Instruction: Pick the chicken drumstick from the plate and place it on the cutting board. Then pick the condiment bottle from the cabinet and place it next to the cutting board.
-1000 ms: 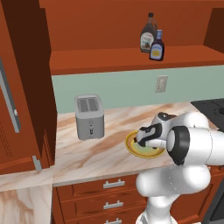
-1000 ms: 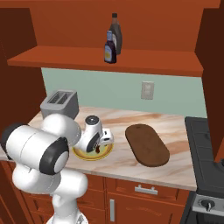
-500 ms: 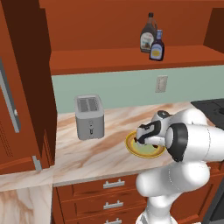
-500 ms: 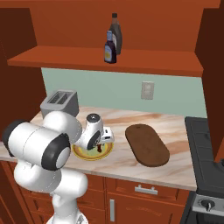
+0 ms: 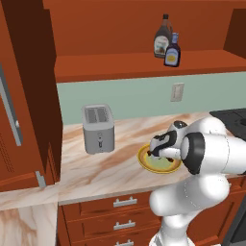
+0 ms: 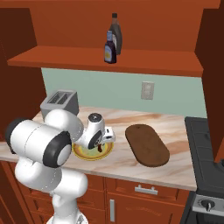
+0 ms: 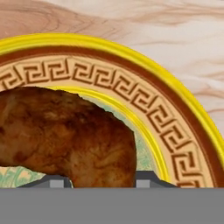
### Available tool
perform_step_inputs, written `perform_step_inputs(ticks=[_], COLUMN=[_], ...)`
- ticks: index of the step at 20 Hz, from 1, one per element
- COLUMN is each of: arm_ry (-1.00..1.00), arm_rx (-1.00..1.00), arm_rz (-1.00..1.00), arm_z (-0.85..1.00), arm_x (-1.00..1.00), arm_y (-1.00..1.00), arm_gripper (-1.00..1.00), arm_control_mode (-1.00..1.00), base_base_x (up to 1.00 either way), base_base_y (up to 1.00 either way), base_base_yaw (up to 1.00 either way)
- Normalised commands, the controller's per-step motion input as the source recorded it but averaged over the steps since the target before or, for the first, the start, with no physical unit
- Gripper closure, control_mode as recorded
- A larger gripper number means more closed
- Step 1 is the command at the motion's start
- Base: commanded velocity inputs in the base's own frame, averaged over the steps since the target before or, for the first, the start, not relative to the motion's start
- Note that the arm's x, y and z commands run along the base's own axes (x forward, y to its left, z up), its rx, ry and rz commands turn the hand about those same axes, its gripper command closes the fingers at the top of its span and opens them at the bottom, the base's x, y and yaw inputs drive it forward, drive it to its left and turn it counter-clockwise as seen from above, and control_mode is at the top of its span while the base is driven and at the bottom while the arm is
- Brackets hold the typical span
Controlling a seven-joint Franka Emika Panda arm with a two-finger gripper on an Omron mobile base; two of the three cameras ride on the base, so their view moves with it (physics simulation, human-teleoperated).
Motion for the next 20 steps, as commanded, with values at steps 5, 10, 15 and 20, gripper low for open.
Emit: perform_step_inputs(ticks=[5,10,15,20], arm_ry=[0.00,0.00,0.00,0.00], arm_rx=[0.00,-0.01,0.00,0.00], arm_rz=[0.00,0.00,0.00,0.01], arm_z=[0.00,0.10,0.21,0.27], arm_x=[-0.01,-0.02,-0.02,-0.03], arm_y=[0.00,0.00,-0.04,-0.14], arm_gripper=[1.00,1.00,1.00,1.00], arm_control_mode=[-1.00,-1.00,-1.00,-1.00], base_base_x=[0.00,0.00,0.00,0.00], base_base_y=[0.00,0.00,0.00,0.00], base_base_yaw=[0.00,0.00,0.00,0.00])
